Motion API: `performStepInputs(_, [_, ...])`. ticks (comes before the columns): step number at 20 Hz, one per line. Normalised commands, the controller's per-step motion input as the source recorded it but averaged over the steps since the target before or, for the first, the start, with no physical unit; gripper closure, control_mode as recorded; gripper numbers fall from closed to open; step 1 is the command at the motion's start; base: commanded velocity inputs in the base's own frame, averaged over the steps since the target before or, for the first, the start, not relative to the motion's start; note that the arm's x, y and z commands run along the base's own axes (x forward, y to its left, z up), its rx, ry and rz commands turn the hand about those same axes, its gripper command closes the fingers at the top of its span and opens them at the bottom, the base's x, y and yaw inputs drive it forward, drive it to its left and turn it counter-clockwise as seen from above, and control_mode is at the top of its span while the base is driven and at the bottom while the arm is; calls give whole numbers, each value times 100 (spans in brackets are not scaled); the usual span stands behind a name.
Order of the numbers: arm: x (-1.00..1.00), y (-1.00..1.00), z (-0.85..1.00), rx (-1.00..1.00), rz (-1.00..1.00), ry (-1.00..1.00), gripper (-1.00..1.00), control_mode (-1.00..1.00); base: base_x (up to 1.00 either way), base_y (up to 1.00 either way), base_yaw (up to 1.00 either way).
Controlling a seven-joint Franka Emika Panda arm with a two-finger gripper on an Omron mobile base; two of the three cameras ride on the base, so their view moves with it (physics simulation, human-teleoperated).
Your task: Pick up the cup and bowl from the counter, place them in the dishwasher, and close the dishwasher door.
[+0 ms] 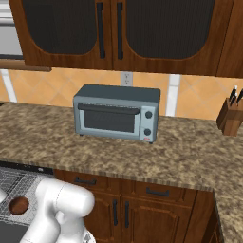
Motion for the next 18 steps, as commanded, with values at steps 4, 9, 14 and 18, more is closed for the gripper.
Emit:
performStepInputs(4, [11,33,-99,0,5,-1,-100,-100,0,0,0])
performStepInputs(9, [24,29,-67,0,3,-7,-100,-100,0,0,0])
performStepInputs(14, [65,-19,-11,0,0,-10,-100,-100,0,0,0])
performStepInputs(18, [64,-32,-21,0,0,-7,-100,-100,0,0,0])
